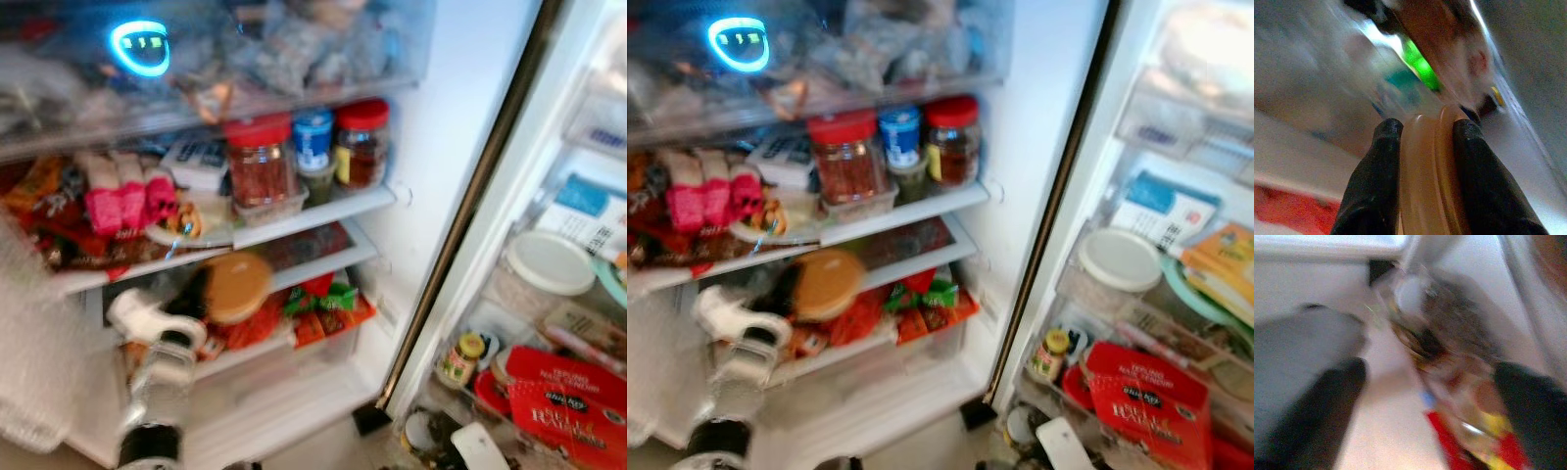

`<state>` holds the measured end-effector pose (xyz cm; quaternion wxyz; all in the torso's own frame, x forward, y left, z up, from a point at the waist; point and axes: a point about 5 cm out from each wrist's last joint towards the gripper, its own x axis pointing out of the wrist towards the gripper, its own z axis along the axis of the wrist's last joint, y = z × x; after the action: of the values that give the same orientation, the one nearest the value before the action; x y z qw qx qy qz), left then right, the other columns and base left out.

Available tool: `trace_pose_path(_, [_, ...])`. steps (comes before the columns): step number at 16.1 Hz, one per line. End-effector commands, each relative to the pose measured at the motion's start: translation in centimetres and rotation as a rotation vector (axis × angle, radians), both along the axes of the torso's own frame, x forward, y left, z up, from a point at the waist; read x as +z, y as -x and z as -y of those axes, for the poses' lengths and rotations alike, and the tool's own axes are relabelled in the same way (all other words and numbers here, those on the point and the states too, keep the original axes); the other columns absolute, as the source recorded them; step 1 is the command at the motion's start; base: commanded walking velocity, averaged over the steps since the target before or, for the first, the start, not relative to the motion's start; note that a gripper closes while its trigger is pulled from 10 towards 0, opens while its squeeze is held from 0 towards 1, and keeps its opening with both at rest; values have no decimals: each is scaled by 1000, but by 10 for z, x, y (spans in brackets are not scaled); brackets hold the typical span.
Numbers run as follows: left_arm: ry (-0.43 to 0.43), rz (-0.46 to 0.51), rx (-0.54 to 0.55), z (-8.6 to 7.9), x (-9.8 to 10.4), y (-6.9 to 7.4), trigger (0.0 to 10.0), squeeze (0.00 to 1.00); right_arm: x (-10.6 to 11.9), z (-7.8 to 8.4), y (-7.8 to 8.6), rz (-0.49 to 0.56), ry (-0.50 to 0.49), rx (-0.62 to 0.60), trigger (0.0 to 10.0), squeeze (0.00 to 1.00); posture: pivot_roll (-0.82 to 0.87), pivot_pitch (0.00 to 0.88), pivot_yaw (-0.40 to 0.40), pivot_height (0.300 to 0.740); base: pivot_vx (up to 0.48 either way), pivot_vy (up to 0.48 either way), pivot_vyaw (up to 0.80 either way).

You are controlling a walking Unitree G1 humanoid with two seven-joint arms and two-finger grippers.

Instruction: Restocking fridge

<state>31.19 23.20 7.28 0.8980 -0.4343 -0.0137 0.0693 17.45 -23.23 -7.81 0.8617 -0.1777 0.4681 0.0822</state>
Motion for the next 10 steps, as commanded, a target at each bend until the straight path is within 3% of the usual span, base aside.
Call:
trace_pose_path(1, [1,9,1,7,3,-6,10000,0,0,4,2,-4,4,-11,10000,0,-80,3,-2,636,262,0,0])
trace_pose_path(10, [-24,-31,149,-8,3,-13,10000,0,0,4,3,-7,0,-6,10000,0,-82,10,-7,636,235,0,0])
